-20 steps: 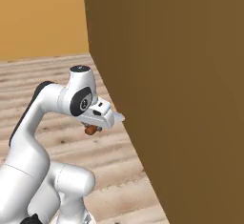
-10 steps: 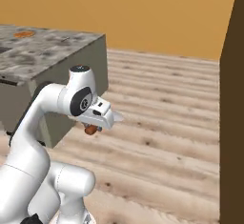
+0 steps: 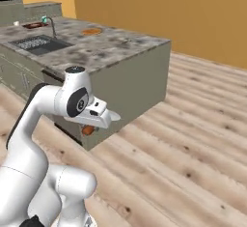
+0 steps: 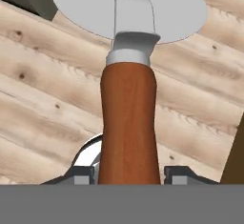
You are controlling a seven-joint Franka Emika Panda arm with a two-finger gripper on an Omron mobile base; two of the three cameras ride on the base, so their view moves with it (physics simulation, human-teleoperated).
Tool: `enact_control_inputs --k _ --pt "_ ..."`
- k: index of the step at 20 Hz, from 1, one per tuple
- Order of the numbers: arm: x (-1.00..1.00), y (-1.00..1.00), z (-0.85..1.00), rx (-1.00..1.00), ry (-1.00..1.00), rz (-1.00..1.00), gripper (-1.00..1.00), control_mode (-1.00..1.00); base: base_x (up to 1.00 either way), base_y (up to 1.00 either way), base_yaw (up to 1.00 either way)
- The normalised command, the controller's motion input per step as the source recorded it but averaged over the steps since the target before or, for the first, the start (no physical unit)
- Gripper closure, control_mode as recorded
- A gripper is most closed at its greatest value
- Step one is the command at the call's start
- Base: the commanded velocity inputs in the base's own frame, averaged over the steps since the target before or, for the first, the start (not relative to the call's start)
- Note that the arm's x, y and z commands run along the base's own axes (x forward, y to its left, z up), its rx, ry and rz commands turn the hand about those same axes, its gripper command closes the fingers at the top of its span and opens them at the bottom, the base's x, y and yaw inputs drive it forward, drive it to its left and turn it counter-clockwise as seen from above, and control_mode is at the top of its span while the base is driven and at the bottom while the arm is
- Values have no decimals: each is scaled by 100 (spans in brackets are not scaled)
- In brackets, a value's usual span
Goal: Take the pizza cutter from the drawer on the right and place it on the dining counter for cutting.
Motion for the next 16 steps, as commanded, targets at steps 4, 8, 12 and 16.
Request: enact_control_inputs --k 4,8,12,16 --pt "0 0 0 0 0 0 100 100 97 -100 37" --pt "0 0 0 0 0 0 100 100 98 -100 33" --pt "0 0 0 0 0 0 100 100 88 -100 29" --pt "0 0 0 0 0 0 100 100 87 -100 31"
